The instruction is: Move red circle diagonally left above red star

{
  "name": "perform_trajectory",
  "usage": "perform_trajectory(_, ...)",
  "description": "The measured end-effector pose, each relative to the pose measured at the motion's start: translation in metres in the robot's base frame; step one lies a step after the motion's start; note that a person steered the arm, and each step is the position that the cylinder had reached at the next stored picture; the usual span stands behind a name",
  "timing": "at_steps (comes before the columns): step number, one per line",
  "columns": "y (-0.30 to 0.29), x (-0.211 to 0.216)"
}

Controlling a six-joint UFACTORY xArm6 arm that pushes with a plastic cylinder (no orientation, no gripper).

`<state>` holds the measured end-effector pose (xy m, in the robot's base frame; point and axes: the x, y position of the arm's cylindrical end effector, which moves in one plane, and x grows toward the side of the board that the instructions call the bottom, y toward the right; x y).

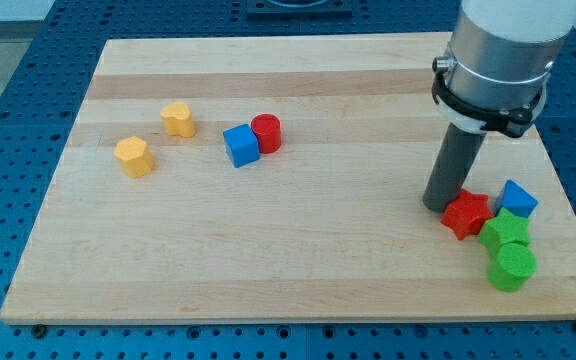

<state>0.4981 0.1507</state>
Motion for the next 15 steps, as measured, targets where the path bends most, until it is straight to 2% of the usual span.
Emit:
perform_trajectory(2,-0.023,-0.062)
perform_trajectory(4,-0.092,-0.134)
perform_trajectory(5,-0.128,-0.156)
perform_trajectory(7,-0.197,-0.158)
perform_trajectory(8,-0.21,-0.149)
perform_trajectory(13,-0.207,-0.091)
perform_trajectory(15,-0.157,-0.069)
